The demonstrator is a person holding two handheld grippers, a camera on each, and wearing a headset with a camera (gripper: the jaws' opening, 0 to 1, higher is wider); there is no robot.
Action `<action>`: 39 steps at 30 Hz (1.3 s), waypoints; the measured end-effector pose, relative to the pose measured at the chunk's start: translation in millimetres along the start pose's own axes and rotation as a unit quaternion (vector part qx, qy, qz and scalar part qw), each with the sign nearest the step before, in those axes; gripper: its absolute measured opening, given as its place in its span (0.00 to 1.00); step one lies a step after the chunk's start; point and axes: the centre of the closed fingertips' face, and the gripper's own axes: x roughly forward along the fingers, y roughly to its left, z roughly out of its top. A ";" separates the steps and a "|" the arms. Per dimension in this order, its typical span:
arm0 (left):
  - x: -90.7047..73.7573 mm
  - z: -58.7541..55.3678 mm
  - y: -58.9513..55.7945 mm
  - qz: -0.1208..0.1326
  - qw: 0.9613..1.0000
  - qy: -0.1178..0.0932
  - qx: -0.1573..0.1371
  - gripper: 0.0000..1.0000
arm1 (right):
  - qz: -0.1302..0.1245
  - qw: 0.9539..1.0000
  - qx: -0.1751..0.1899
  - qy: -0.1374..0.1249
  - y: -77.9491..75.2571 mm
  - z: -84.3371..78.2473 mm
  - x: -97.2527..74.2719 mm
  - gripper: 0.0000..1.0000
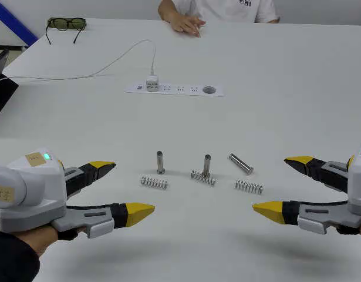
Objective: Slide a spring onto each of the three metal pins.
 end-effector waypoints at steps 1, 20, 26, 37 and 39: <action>0.2 -0.9 -0.1 -0.001 1.000 0.000 -0.001 0.77 | -0.001 1.000 -0.001 0.003 -0.3 -0.8 -0.4 0.73; 3.6 -2.1 -1.9 0.001 1.000 0.002 0.005 0.79 | -0.012 1.000 -0.010 0.001 -1.9 5.0 -3.5 0.70; 2.2 1.6 -4.8 0.004 1.000 0.003 0.016 0.79 | -0.013 1.000 -0.011 0.001 -4.0 7.1 -2.7 0.69; 0.1 1.4 -3.0 0.013 1.000 0.000 0.015 0.80 | -0.026 1.000 -0.005 -0.001 -8.6 14.2 -7.4 0.60; -0.6 3.2 -2.0 0.015 1.000 -0.003 0.016 0.80 | -0.028 1.000 -0.003 -0.002 -9.1 15.5 -7.8 0.59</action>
